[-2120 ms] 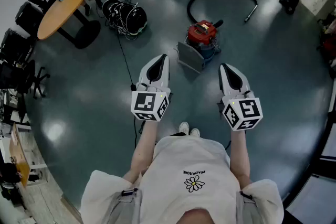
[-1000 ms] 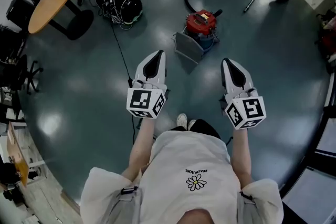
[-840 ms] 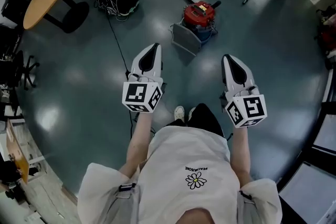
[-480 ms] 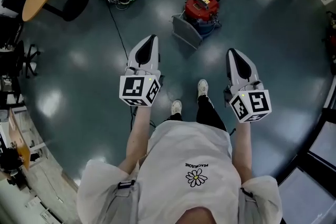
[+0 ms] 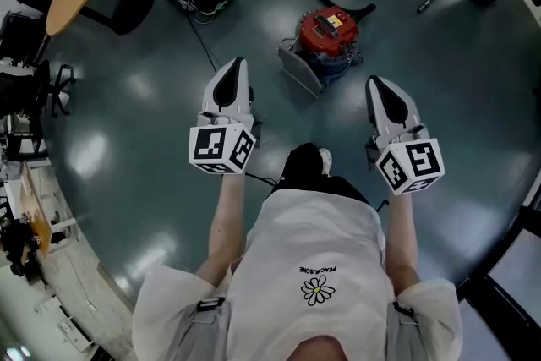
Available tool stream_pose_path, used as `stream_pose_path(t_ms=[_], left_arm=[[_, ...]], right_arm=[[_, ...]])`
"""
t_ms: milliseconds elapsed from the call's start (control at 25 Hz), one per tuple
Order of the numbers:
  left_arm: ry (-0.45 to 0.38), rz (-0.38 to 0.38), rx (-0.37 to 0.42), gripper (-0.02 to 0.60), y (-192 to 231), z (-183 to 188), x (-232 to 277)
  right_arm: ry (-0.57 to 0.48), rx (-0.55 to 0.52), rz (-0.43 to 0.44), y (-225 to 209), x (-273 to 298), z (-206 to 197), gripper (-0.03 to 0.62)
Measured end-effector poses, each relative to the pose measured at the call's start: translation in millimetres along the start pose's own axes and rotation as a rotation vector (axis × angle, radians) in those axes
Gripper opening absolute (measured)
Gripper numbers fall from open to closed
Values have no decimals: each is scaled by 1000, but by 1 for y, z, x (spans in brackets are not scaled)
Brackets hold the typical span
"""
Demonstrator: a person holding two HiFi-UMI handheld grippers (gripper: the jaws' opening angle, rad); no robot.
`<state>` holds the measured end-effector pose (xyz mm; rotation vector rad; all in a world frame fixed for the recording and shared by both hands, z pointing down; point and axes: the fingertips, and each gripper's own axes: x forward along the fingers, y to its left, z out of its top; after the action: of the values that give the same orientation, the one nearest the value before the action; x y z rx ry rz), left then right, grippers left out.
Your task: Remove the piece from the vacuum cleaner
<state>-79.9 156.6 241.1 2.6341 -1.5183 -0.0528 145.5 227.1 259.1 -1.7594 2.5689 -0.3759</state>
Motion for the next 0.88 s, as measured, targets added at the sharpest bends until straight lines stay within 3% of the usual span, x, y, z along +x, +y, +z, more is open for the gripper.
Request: stream_pose_path(t_ms=[200, 440, 600, 720, 880], left_arm=[[58, 38, -24, 2, 25, -23, 42], [130, 71, -124, 2, 68, -75, 105], [244, 50, -159, 2, 92, -112, 143], [365, 31, -178, 2, 101, -165, 175], [518, 28, -224, 2, 120, -261, 210]], right_arm=[[94, 4, 66, -12, 60, -14, 25], [210, -32, 87, -38, 150, -33, 25], [289, -47, 86, -55, 217, -51, 25], [377, -97, 108, -76, 268, -96, 25], [572, -125, 149, -116, 332, -206, 25]])
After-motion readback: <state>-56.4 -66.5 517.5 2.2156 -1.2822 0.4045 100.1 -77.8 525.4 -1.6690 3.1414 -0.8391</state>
